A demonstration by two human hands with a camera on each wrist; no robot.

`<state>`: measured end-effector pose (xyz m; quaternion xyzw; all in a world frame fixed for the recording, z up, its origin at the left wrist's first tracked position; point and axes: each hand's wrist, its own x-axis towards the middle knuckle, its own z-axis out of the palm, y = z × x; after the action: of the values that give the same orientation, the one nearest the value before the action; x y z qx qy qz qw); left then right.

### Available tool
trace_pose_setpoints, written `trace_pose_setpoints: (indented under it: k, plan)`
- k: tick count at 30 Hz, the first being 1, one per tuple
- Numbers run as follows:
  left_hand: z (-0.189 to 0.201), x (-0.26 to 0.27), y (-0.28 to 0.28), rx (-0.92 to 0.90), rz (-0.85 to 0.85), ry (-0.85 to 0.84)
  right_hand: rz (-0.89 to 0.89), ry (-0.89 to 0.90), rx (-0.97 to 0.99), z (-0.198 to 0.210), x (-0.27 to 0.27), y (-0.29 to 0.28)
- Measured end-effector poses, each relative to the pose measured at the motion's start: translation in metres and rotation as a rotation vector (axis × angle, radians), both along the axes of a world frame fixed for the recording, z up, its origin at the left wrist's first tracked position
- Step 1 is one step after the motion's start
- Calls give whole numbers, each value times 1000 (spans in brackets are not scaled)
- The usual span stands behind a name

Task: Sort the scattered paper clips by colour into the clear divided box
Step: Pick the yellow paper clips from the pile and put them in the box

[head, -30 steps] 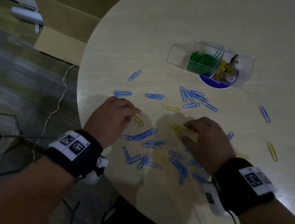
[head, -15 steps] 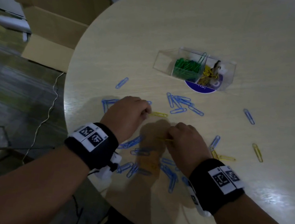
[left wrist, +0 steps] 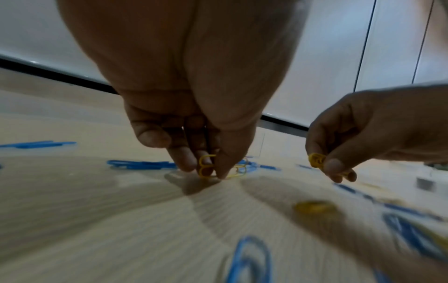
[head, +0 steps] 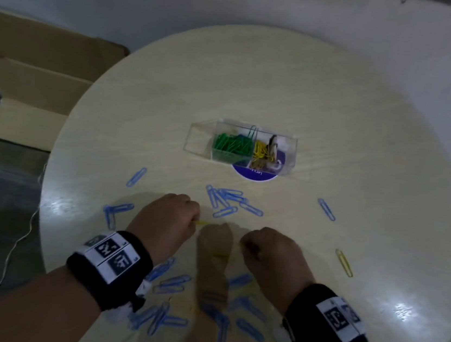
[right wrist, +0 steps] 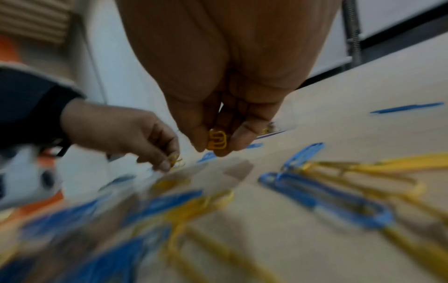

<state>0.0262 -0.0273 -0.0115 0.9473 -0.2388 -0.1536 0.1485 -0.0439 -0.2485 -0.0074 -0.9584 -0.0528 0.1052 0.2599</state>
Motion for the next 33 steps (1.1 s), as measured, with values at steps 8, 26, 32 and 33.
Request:
trace_pose_setpoints:
  k: [8,26,32,33]
  plan:
    - [38,73,-74,-440,408,23,-518,-116,340,38,54,-61]
    - [33,71,-57,-378,399,-49,-428,13,245,37,153,-33]
    - [30,2,6,-162,126,68,-336,-105,122,44,84,-38]
    - [30,-16,14,-146,90,102,-282,-89,104,40,60,-39]
